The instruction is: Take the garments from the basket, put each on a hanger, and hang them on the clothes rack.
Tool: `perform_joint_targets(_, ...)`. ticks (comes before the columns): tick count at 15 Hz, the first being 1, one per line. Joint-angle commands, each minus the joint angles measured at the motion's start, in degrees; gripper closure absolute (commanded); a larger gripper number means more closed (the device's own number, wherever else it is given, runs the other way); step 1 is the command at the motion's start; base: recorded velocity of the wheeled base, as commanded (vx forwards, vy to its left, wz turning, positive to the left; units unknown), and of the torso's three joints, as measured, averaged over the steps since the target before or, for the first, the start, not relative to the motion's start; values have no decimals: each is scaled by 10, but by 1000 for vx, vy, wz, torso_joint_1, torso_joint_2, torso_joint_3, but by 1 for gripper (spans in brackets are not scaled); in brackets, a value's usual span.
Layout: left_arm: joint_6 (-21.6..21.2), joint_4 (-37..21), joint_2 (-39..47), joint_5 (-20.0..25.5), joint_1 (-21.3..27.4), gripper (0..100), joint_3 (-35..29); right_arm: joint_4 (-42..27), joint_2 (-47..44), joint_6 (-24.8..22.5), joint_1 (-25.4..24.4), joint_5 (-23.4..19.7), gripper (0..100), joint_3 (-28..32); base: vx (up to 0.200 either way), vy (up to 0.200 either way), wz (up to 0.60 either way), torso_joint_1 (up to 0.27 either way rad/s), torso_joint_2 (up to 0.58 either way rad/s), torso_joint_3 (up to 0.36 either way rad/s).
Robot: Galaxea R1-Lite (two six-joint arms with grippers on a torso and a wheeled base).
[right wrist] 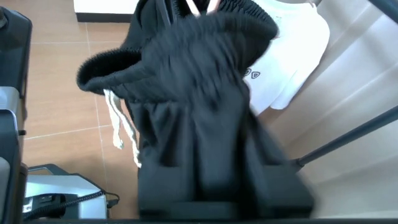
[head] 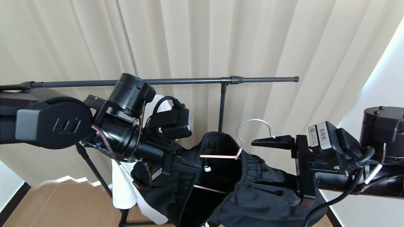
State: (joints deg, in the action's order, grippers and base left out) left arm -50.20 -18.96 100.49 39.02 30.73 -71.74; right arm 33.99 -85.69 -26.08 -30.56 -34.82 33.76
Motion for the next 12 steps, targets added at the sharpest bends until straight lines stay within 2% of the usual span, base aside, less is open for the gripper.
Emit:
perform_joint_targets(1,0,1,-6,0,-3,100,0,-1,-2,0,8,-1,0,-1,0,0,0,0,0,0)
perform_joint_targets(7,16,0,-28,0,-61,100,8,2,-2,0,68,-97,0,4,0,0,0,0,0,0)
perform_joint_targets(11,20,29,-53,0,-72,100,31,2,-9,1,88,-140,0,10,0,0,0,0,0,0)
perform_joint_targets(12,20,29,-53,0,-72,100,31,2,-9,1,88,-140,0,10,0,0,0,0,0,0)
